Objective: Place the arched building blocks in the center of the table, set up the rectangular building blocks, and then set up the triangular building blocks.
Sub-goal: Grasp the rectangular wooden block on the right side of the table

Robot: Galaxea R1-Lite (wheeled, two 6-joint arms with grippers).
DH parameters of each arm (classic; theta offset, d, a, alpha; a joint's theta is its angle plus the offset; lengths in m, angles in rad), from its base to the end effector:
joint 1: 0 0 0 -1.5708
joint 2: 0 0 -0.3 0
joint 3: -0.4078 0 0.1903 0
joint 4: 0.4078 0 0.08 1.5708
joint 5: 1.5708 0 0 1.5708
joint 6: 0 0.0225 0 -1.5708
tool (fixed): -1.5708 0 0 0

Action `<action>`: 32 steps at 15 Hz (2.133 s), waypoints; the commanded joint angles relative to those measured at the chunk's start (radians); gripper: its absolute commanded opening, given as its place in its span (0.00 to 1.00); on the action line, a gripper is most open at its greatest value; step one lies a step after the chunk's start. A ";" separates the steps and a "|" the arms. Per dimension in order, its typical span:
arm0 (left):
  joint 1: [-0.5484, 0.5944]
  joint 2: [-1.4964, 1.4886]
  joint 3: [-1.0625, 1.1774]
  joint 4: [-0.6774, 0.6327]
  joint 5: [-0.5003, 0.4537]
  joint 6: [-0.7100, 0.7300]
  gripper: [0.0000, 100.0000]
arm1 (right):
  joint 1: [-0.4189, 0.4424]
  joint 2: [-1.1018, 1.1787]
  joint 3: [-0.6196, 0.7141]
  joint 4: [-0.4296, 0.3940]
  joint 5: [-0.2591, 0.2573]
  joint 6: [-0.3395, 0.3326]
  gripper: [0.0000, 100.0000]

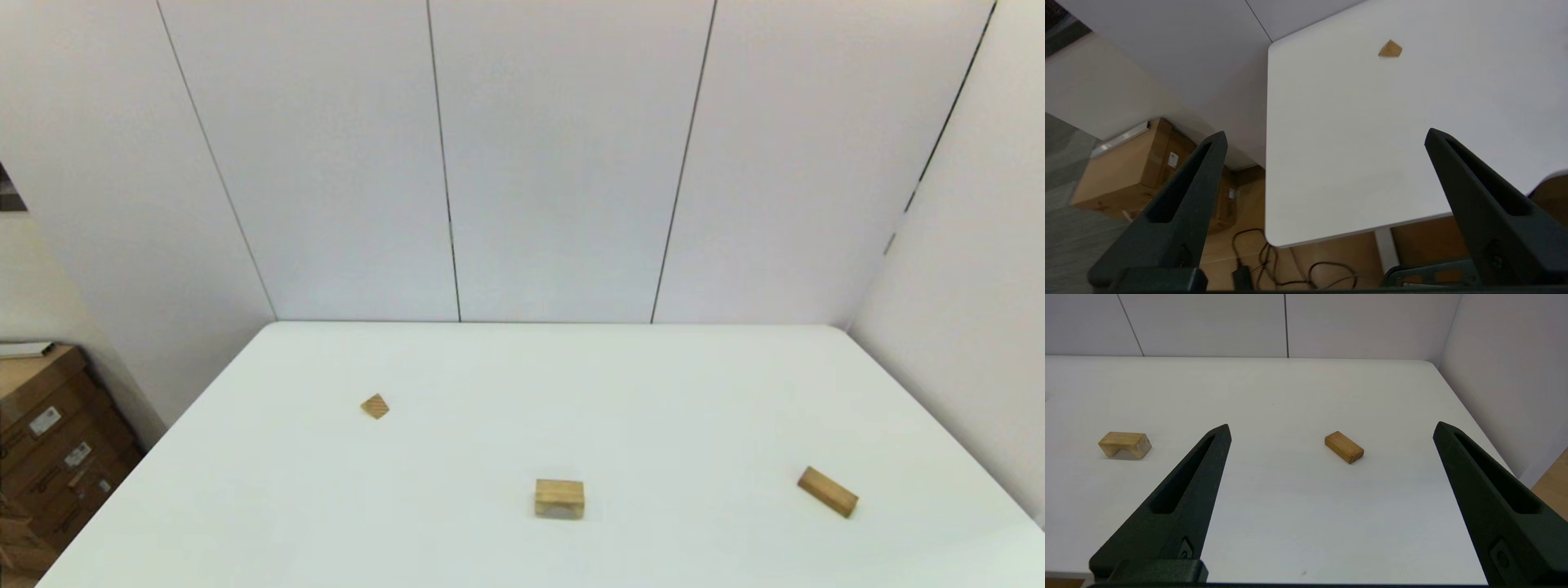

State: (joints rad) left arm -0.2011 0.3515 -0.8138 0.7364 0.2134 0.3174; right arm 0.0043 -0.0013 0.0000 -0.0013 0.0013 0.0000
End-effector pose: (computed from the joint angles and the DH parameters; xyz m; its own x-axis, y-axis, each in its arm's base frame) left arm -0.0586 0.0168 0.2211 0.9642 0.0196 -0.2645 0.0785 0.9316 0.3549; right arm -0.0229 -0.0001 0.0756 1.0000 0.0056 0.0026 -0.0056 1.0000 0.0000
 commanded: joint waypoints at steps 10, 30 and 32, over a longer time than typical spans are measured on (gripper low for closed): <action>0.196 -0.351 0.386 -0.120 -0.035 -0.021 1.00 | 0.000 0.000 0.000 0.000 0.000 0.000 1.00; 0.195 -0.350 0.812 -0.735 -0.212 -0.317 1.00 | 0.000 0.000 0.000 0.000 0.000 0.000 1.00; 0.195 -0.350 0.812 -0.735 -0.212 -0.319 1.00 | 0.000 0.000 0.000 0.000 0.000 0.000 1.00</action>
State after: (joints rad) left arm -0.0057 -0.0009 -0.0017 0.0023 0.0013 -0.0013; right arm 0.0043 -0.0013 0.0000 -0.0013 0.0013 0.0000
